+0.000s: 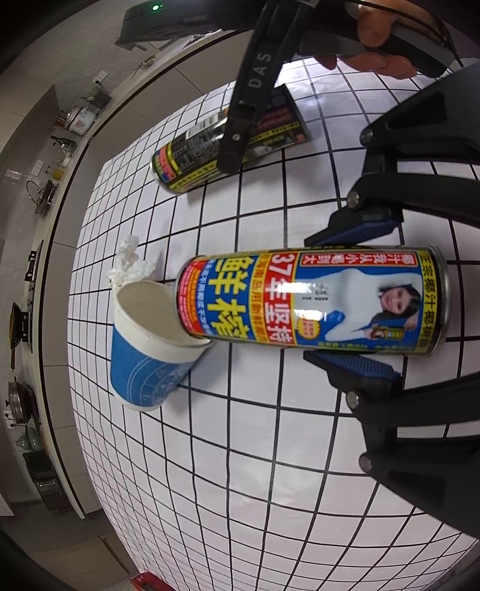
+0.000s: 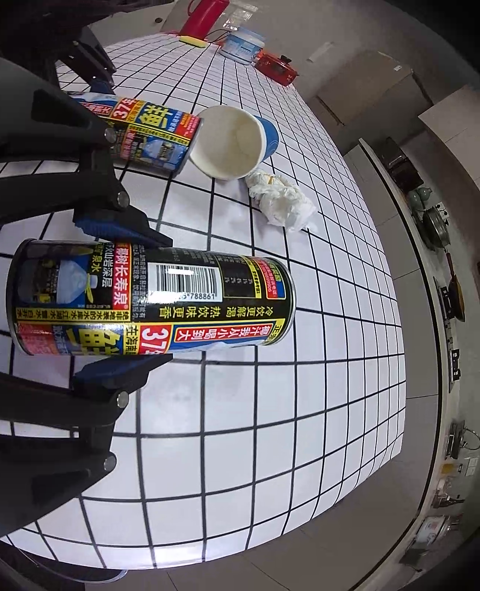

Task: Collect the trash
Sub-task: 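Grasp the yellow-labelled can with the left tool while the right tool grasps the black can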

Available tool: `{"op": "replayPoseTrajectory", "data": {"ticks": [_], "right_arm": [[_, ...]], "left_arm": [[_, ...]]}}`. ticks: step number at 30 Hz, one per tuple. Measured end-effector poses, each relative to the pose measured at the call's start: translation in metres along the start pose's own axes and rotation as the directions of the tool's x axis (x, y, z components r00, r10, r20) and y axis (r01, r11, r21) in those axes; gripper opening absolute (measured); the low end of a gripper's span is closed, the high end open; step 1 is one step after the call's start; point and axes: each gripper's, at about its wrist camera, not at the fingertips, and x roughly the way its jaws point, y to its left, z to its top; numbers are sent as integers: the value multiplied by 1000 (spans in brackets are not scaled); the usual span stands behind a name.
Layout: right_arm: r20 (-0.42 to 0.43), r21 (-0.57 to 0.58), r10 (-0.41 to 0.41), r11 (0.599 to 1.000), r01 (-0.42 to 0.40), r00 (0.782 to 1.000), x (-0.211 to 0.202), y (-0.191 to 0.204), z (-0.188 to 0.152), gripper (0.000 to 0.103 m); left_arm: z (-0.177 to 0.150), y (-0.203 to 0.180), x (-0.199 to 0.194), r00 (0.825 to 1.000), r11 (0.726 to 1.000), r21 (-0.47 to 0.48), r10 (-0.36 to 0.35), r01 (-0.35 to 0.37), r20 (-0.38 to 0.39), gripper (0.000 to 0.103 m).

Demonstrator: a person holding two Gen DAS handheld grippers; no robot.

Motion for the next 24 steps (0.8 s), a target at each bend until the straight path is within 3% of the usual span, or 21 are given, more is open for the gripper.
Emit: {"op": "replayPoseTrajectory", "data": {"ticks": [11,18,24], "right_arm": [[-5,2,4,1000,-4,1000,-10,-9,-14,55],[-8,10,-12,1000,12,1000,-4,-6,-5,55],[7,5,-7,1000,7,1000,-10,-6,-16,55]], "left_arm": [[0,-4,2,1000,1000,-4,23,-23,0,55],[1,-4,6,1000,1000,-14,24,-24,-2,55],[-1,-5,1,999,1000,-9,5,-4,31,54]]}}
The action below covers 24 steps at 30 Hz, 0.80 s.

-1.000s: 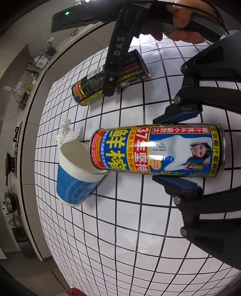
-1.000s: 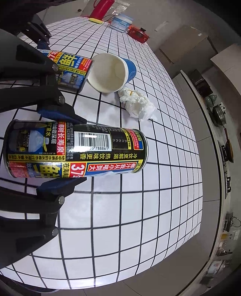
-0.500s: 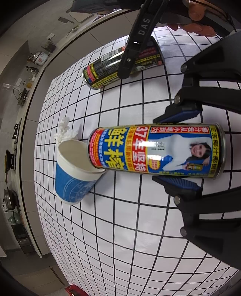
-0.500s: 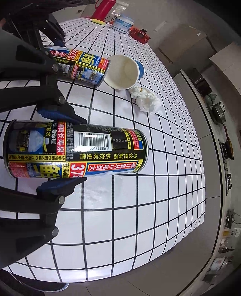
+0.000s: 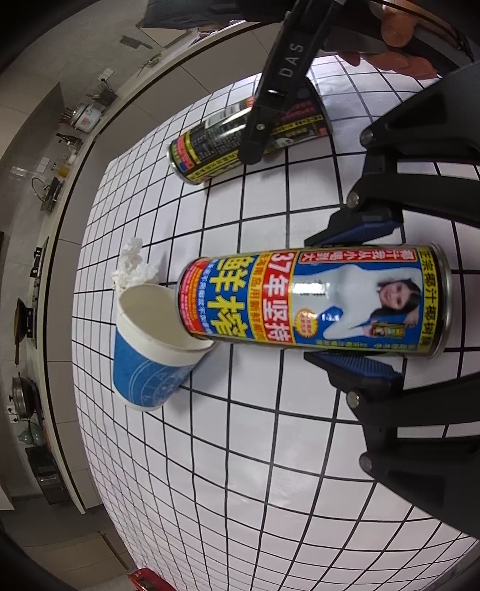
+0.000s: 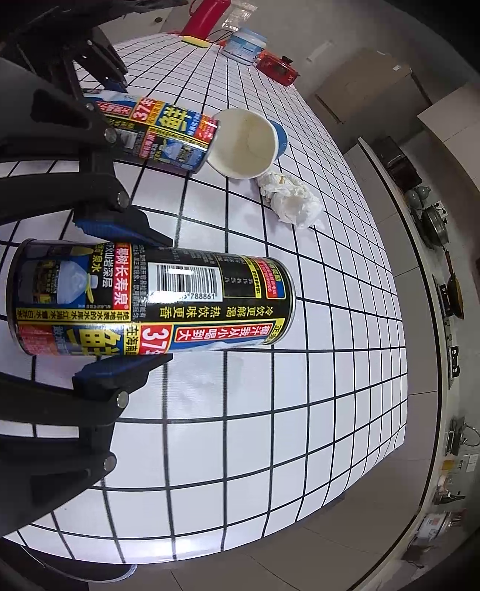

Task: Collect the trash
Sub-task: 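Grasp the yellow-labelled can with the left tool while the right tool grasps the black can, then carry both cans over the black bin and open both tools to drop them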

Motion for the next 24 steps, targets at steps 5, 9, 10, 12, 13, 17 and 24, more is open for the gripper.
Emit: {"op": "replayPoseTrajectory", "data": {"ticks": [5,9,10,12,13,17,24], "right_arm": [[18,23,3,1000,-3,1000,-11,-5,-12,55],[44,39,-4,999,2,999,-25,-7,-19,55],[51,43,-3,999,1,999,-29,-8,-21,55],[72,53,-4,999,0,997,-38,-8,-25,55],[80,55,-7,999,2,997,-42,-8,-26,55],[104,83,-21,996,12,994,-60,-16,-36,55],[160,165,-70,985,43,985,-108,-61,-60,55]], "left_arm": [[-1,-4,-8,999,999,29,-16,15,30,54],[0,-8,-15,998,998,56,-25,22,55,54],[0,-9,-17,998,998,59,-30,27,59,54],[0,-11,-20,997,997,70,-38,33,68,54],[1,-12,-22,997,996,76,-41,36,72,54],[2,-25,-27,993,992,114,-73,62,92,53],[4,-73,-36,984,974,182,-155,137,91,54]]}}
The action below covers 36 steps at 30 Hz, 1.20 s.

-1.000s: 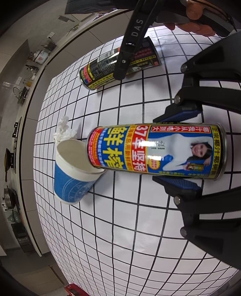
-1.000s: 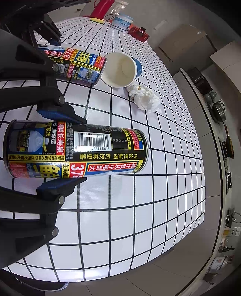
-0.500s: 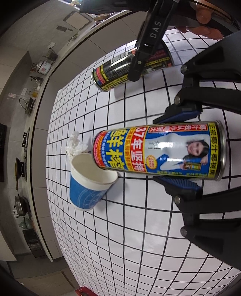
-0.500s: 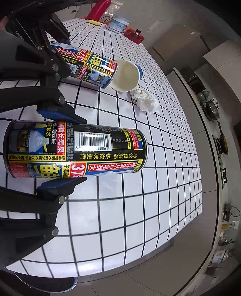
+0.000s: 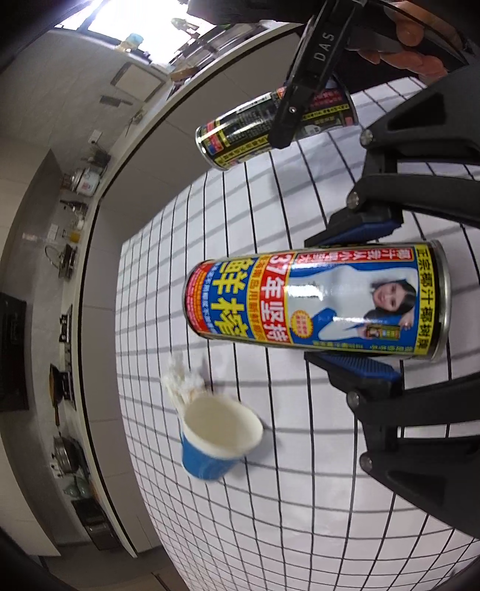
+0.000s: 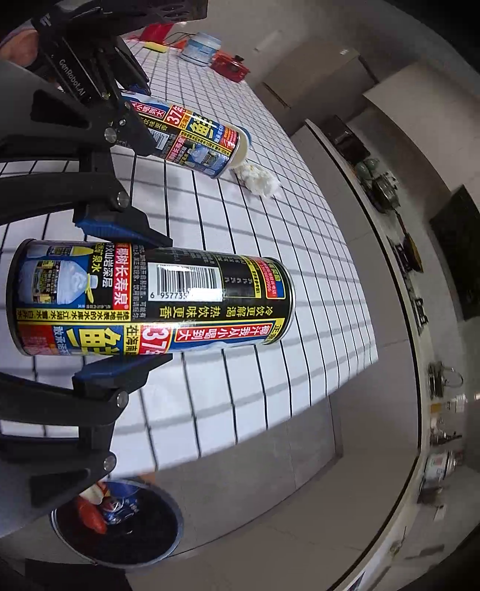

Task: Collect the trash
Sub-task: 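Carry both cans over the black bin and open both tools to drop them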

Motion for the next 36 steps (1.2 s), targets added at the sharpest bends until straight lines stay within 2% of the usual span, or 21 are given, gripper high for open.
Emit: {"op": "replayPoseTrajectory", "data": {"ticks": [5,9,14,19,25,29,31,32,36], "right_arm": [[60,82,-58,995,53,997,-46,-75,-5,55],[75,156,-124,981,111,989,-75,-163,-15,55],[-25,200,-173,964,174,985,-68,-280,-43,55],[-140,222,-140,960,169,980,-32,-354,-71,55],[-236,221,-89,965,143,968,12,-399,-84,55],[-249,213,-99,965,154,963,20,-418,-86,70],[-239,205,-99,967,150,966,17,-422,-84,71],[-232,199,-108,967,156,967,13,-423,-82,71],[-166,231,-97,964,135,981,-14,-427,-73,71]], "left_arm": [[10,-69,4,996,994,62,-86,86,-4,53],[14,-143,16,988,983,93,-155,157,-30,53],[13,-238,53,967,969,73,-227,236,-118,54],[-9,-321,100,960,972,75,-204,222,-192,54],[-51,-363,169,945,988,49,-126,148,-303,54],[-65,-372,212,925,994,25,-93,110,-369,55],[-65,-375,222,915,995,30,-74,93,-397,55],[-68,-373,219,915,996,27,-70,88,-396,55],[-56,-382,190,942,995,40,-69,87,-328,61]]}}
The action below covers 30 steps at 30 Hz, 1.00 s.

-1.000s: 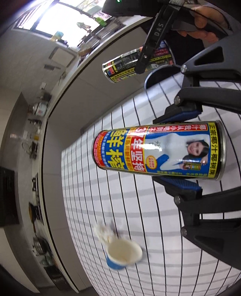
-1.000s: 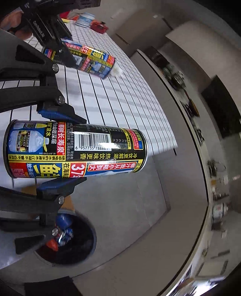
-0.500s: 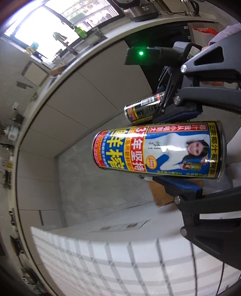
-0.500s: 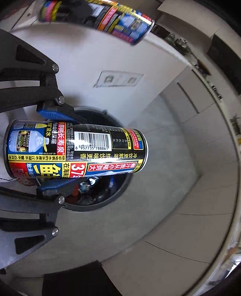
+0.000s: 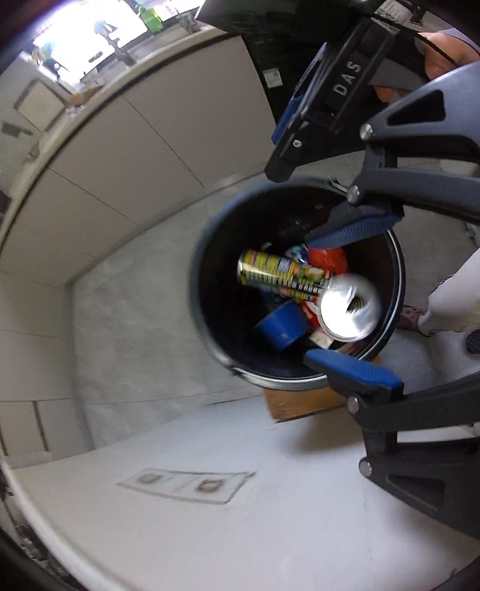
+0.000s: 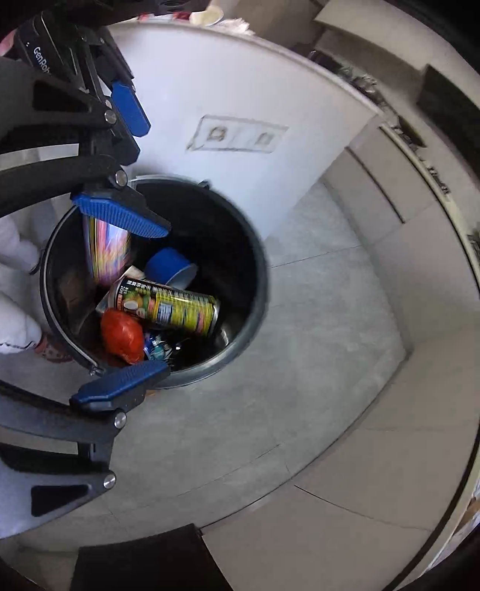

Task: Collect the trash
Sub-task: 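Carry both cans over the black bin and open both tools to drop them, then move both tools back over the island toward the blue cup and tissue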

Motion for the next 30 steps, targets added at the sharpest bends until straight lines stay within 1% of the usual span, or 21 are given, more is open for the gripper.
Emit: {"op": "replayPoseTrajectory", "data": {"ticks": [3,5,8,11,13,16,19,22,24,28,30], "right_arm": [[56,-17,16,1000,-15,998,-25,8,6,71],[82,-40,27,999,-24,996,-38,18,11,71],[115,-79,65,995,-56,991,-59,48,18,71],[130,-119,118,988,-103,984,-74,80,21,71],[146,-159,143,980,-119,979,-83,110,22,71],[172,-201,181,969,-145,968,-94,158,22,71],[194,-227,205,961,-160,959,-100,205,16,71],[185,-250,233,951,-184,955,-102,255,9,72],[180,-276,238,944,-183,955,-101,289,4,72],[173,-316,261,928,-198,950,-92,353,-3,72],[162,-333,264,922,-199,951,-84,382,-6,73]], "left_arm": [[3,-4,-38,999,1000,26,-5,4,54,61],[5,1,-64,996,1000,25,-6,4,93,62],[7,17,-97,990,1000,8,-7,6,140,65],[6,44,-127,981,1000,-5,26,-26,193,66],[4,68,-148,973,998,-27,55,-51,223,67],[-1,109,-167,965,996,-71,68,-52,253,68],[-9,155,-187,953,992,-100,104,-78,285,69],[-18,203,-201,952,988,-136,112,-75,285,69],[-23,233,-210,950,985,-152,125,-84,285,69],[-33,296,-225,942,973,-202,170,-113,290,69],[-35,330,-231,937,961,-245,199,-130,286,70]]}}
